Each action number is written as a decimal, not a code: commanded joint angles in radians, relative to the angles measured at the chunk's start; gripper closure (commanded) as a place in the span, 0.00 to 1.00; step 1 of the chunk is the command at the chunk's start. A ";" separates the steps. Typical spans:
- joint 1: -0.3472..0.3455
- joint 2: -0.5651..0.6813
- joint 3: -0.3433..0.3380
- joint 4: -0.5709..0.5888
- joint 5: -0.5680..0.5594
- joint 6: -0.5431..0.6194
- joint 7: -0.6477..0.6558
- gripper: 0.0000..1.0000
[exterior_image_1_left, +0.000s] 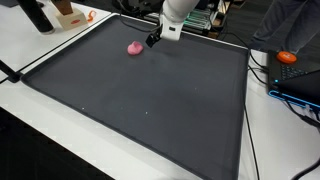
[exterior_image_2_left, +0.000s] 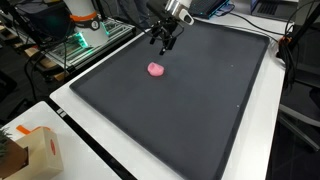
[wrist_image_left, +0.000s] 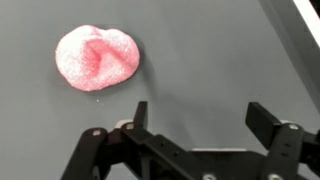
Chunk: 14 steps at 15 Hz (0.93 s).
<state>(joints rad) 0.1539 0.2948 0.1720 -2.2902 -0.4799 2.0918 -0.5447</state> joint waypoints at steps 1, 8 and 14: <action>-0.002 0.016 0.001 -0.007 -0.035 0.028 -0.021 0.00; -0.011 0.054 -0.010 0.043 -0.027 0.038 -0.010 0.00; -0.034 0.089 -0.031 0.110 0.006 0.031 0.010 0.00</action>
<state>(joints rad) 0.1349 0.3505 0.1503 -2.2156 -0.4864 2.1089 -0.5535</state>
